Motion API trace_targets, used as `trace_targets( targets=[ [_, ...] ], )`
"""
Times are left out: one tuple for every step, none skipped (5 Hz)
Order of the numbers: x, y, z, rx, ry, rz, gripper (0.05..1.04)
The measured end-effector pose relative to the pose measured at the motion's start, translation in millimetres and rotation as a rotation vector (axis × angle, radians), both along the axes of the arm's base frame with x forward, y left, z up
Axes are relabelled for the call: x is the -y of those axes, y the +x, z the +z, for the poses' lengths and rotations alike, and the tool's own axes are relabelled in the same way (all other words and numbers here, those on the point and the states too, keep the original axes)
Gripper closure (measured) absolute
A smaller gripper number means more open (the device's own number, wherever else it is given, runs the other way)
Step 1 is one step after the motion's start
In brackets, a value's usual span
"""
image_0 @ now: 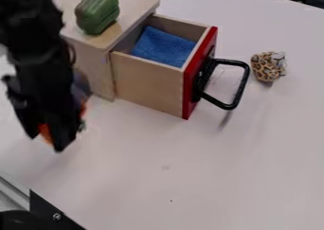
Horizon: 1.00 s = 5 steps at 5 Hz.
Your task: Removed the orange object from the drawer and put it on the lower side of the table
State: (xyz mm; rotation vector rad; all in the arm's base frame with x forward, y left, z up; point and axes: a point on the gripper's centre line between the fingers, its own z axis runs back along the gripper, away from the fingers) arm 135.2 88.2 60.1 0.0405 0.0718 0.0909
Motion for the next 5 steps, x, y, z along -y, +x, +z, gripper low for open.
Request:
trace_targets(
  targets=[
    [-0.4,2.4,-27.1,-0.036,-0.034,-0.019,0.480],
    [1.1,11.0,-55.5,-0.077,-0.082,-0.053,0.480],
    [0.3,19.9,-61.3,-0.094,-0.063,-0.105,0.446],
    [5.4,17.9,-60.5,-0.079,-0.054,-0.115,0.133],
    [7.2,15.2,-32.2,-0.003,-0.014,-0.126,0.083]
  ],
)
